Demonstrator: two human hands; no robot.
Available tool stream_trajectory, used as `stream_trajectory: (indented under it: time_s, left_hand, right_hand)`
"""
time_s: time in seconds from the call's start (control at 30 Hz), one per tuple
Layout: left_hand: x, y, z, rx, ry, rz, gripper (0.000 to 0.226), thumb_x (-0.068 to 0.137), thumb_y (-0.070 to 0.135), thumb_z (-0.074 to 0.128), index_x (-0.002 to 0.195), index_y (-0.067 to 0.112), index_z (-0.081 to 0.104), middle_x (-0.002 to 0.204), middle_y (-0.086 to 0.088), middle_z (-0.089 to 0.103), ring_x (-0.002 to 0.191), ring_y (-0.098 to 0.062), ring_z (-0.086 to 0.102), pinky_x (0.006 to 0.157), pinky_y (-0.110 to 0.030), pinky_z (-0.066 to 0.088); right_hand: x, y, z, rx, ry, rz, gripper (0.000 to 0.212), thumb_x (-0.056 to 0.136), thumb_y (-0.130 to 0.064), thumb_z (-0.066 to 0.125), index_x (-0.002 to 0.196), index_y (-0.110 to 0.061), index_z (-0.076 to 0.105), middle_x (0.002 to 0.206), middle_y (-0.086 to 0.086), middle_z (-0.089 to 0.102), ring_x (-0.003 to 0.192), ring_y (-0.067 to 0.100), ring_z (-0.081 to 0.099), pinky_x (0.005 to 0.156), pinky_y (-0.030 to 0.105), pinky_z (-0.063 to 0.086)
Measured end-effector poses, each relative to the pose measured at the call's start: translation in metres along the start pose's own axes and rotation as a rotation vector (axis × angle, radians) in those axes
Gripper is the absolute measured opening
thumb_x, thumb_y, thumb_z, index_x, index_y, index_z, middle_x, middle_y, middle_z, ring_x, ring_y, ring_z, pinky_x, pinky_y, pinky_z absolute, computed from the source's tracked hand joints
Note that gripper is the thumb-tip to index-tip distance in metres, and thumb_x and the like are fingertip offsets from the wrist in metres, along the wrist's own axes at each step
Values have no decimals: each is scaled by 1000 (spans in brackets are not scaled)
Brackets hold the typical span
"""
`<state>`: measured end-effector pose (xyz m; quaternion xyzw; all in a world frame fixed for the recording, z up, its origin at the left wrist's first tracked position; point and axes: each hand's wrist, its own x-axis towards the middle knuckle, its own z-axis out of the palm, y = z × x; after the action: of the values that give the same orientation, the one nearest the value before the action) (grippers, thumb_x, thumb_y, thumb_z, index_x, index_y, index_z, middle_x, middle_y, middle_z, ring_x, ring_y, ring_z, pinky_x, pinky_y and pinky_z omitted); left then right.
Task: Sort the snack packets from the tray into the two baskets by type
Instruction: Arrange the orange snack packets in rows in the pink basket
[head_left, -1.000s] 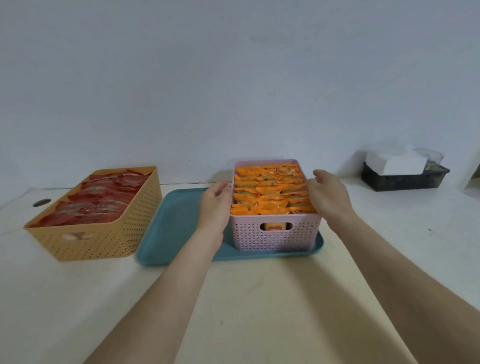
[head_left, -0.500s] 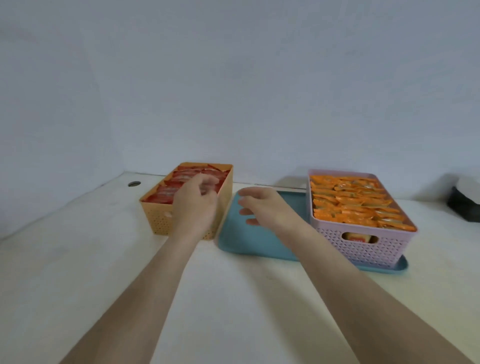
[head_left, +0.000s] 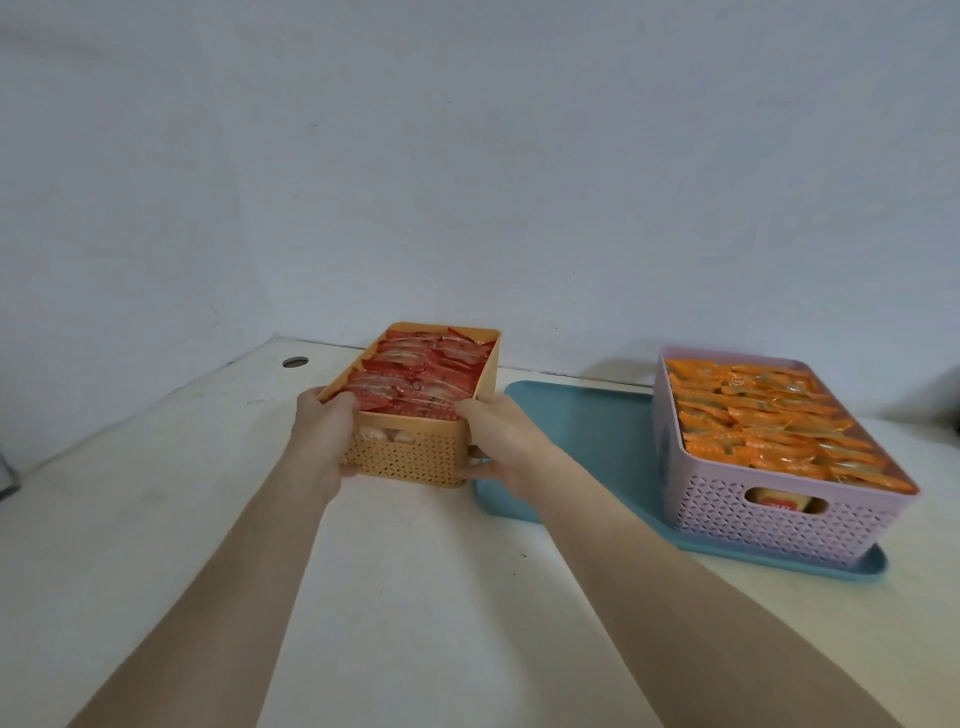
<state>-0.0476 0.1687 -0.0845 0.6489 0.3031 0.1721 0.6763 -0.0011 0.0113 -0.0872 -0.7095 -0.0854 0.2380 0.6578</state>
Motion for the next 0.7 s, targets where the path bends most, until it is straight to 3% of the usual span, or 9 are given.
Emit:
stream_trajectory:
  time_s: [0.1, 0.3, 0.43, 0.5, 0.57, 0.63, 0.7]
  left_hand:
    - [-6, 5, 1, 4, 4, 54, 39, 93, 13, 41, 132, 18, 42, 101, 0, 57, 81, -14, 56, 60, -36, 49]
    - [-39, 19, 22, -20, -126, 178, 40, 95, 19, 45, 135, 23, 36, 104, 7, 56, 87, -5, 55, 87, -50, 53]
    - [-58, 18, 51, 3, -239, 156, 39, 96, 21, 48, 132, 24, 36, 102, 5, 58, 85, -8, 58, 66, -38, 53]
    - [-68, 12, 67, 5, -274, 112, 35, 97, 20, 46, 131, 23, 37, 98, 4, 59, 82, -10, 58, 66, -39, 53]
    - [-75, 4, 77, 0, -287, 71, 32, 97, 20, 46, 128, 23, 38, 97, 3, 58, 82, -11, 57, 78, -47, 54]
    - [-77, -3, 85, 1, -282, 44, 31, 96, 20, 45, 126, 24, 37, 101, 2, 57, 83, -10, 55, 88, -53, 51]
    - [-79, -9, 92, 7, -282, 55, 37, 96, 21, 46, 130, 26, 33, 104, 4, 56, 83, -9, 54, 88, -52, 50]
  right_hand:
    - [-6, 0, -1, -18, 30, -61, 34, 100, -23, 37, 130, -24, 53, 126, 3, 61, 117, 25, 57, 92, 46, 55]
    - [-43, -26, -41, -201, 185, -263, 28, 93, -18, 42, 105, -15, 67, 106, 10, 71, 98, 29, 68, 83, 51, 58]
    - [-70, -35, -73, -387, 234, -233, 23, 93, -11, 40, 92, -20, 61, 104, 7, 69, 93, 26, 68, 80, 45, 60]
    - [-77, -33, -89, -474, 235, -169, 24, 93, -9, 39, 97, -15, 62, 104, 10, 69, 92, 28, 69, 79, 45, 60]
    - [-75, -30, -104, -546, 219, -103, 27, 93, -6, 39, 108, -5, 62, 108, 14, 68, 95, 30, 69, 80, 45, 60]
    - [-73, -26, -117, -546, 213, -59, 27, 92, -2, 42, 114, 0, 59, 111, 15, 66, 99, 32, 68, 81, 43, 60]
    - [-71, -20, -128, -521, 215, -33, 26, 93, -1, 43, 112, 2, 59, 111, 15, 67, 98, 30, 69, 81, 42, 60]
